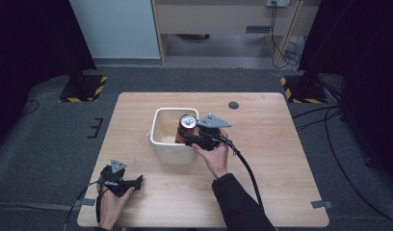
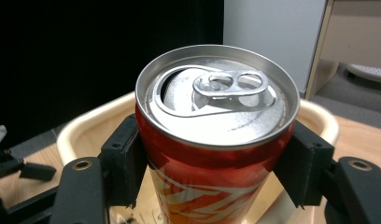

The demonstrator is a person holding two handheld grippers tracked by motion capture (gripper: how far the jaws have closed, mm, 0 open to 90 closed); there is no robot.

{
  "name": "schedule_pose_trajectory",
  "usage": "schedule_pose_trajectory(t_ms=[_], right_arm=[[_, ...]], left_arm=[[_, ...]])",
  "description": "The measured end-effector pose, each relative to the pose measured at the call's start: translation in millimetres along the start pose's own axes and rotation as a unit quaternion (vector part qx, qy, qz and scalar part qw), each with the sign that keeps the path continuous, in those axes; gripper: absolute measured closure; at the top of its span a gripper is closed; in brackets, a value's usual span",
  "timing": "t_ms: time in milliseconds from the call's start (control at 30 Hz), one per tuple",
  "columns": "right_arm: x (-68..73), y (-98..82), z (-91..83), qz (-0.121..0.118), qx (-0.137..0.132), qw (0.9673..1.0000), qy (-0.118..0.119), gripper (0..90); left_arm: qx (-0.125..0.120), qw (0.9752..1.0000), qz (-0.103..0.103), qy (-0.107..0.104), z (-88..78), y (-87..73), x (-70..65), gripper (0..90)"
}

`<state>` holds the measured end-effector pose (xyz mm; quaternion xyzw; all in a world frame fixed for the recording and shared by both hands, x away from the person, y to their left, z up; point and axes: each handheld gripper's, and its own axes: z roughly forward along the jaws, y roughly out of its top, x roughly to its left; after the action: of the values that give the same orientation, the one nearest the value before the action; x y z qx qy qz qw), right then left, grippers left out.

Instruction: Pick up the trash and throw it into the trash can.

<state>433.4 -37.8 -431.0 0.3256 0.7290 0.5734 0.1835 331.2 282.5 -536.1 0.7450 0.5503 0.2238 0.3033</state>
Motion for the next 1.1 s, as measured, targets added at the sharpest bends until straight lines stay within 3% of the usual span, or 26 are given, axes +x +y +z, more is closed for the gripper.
schedule_pose_trajectory(t_ms=[333, 533, 833, 1100], right_arm=[[6.5, -7.1, 6.4, -0.002, 0.022, 0.9997, 0.007, 28.6], [7.0, -3.2, 2.2, 0.001, 0.012, 0.9999, 0.006, 26.3], [-1.4, 12.2, -24.5, 0.001, -0.024, 0.9997, -0.006, 24.0], [-14.4, 8.5, -54.6, 0.006, -0.036, 0.9991, -0.020, 22.4]], left_arm=[[0.000, 1.0000, 0.000, 0.000, 0.0, 0.0, 0.0, 0.0], [0.000, 1.0000, 0.000, 0.000, 0.0, 0.0, 0.0, 0.0], [0.000, 1.0000, 0.000, 0.000, 0.0, 0.0, 0.0, 0.0], [0.000, 1.0000, 0.000, 0.000, 0.0, 0.0, 0.0, 0.0]])
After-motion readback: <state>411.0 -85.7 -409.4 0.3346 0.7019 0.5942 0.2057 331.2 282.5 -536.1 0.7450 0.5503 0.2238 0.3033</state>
